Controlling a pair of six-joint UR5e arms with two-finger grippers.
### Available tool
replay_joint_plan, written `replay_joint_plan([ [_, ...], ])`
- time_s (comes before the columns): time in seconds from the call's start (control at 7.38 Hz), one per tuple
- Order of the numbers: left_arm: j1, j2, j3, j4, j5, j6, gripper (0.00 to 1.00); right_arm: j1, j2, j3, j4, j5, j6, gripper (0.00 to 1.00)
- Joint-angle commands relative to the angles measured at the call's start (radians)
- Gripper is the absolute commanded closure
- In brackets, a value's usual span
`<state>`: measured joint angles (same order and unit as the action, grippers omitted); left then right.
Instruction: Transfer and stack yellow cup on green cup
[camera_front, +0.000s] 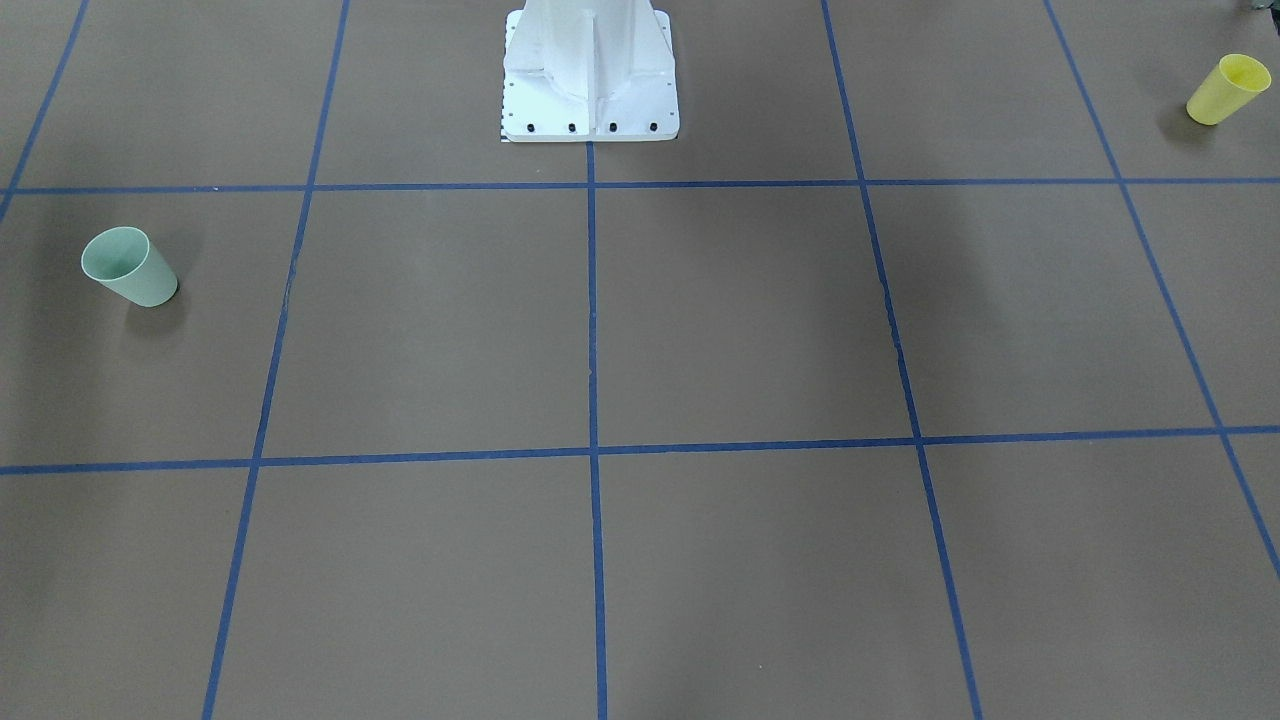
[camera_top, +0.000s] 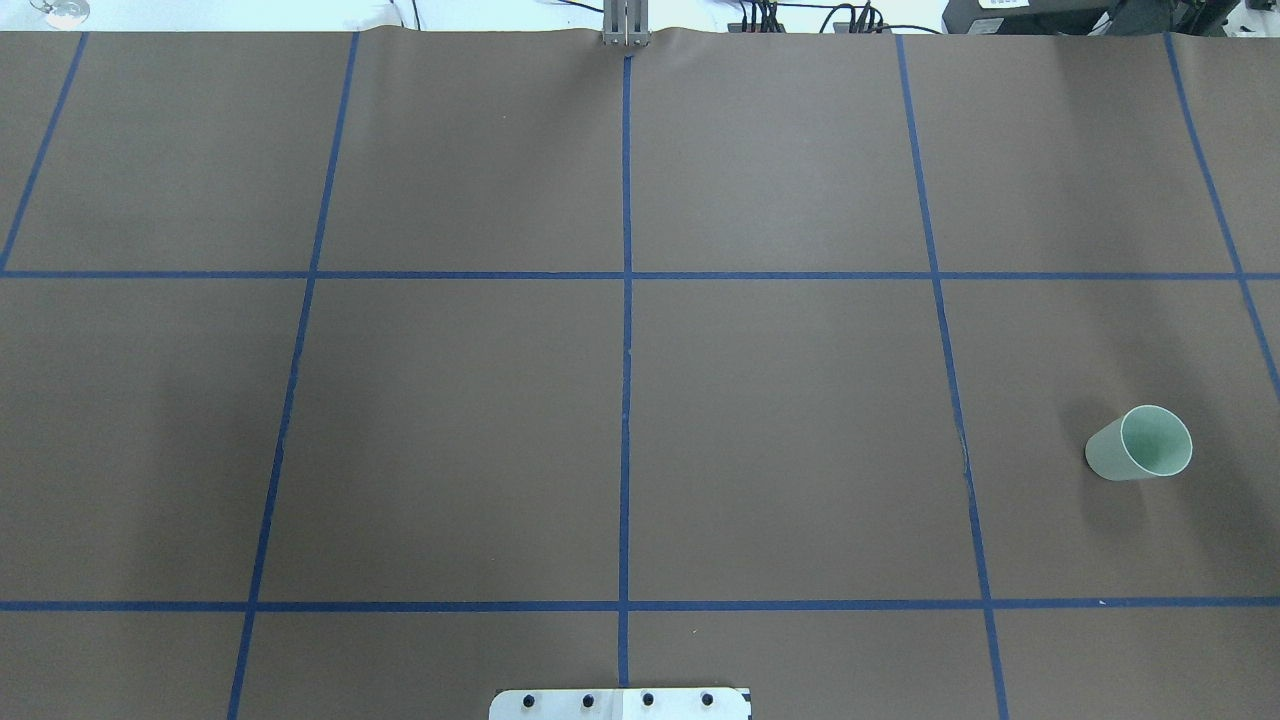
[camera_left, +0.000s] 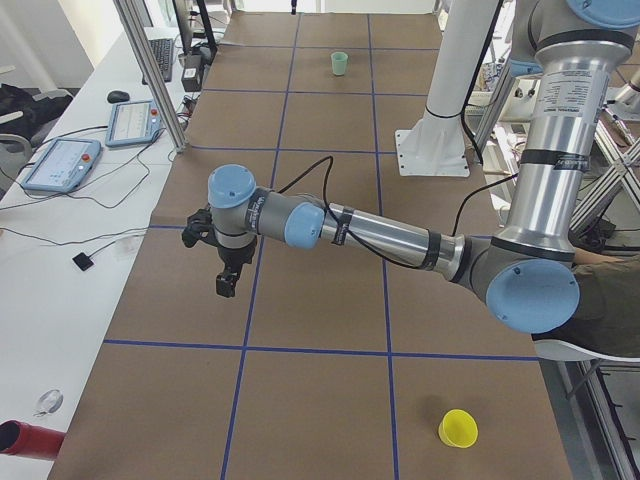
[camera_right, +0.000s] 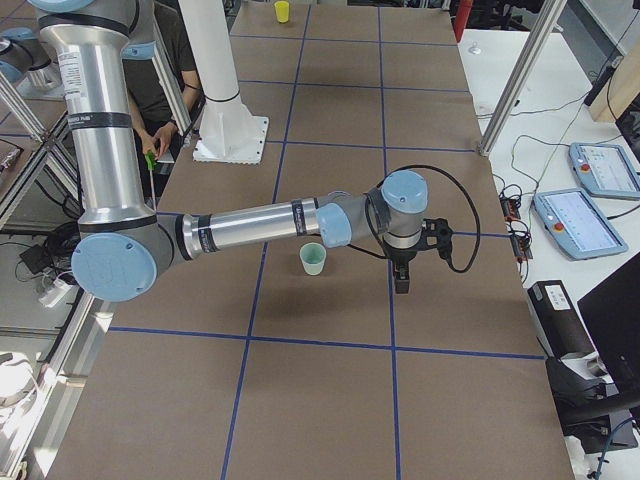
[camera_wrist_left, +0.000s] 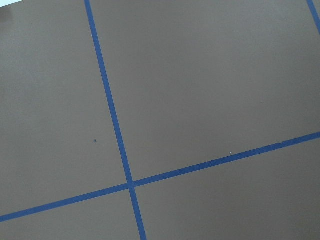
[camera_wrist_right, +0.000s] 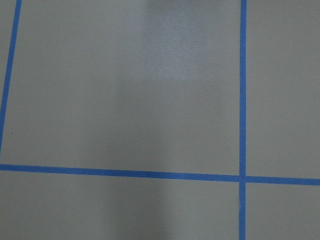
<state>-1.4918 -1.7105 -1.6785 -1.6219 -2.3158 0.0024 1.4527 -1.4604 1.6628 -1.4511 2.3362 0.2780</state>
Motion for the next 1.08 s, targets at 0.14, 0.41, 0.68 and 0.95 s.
replay_joint_plan([
  [0.14,-0.001,0.0,-0.001,0.0,0.001,0.002,0.0,0.0,0.0,0.0,0.0,0.0,-0.002,0.0],
  [0.41,-0.001,0.0,-0.001,-0.001,0.001,0.002,0.0,0.0,-0.001,-0.002,0.0,0.0,-0.002,0.0],
  [0.68,-0.001,0.0,-0.006,-0.001,0.0,0.002,0.0,0.0,-0.001,-0.003,0.002,0.0,-0.002,0.0],
  [0.95,0.004,-0.003,-0.029,-0.001,0.004,0.005,0.0,0.0,-0.003,-0.006,0.002,0.0,-0.002,0.0],
])
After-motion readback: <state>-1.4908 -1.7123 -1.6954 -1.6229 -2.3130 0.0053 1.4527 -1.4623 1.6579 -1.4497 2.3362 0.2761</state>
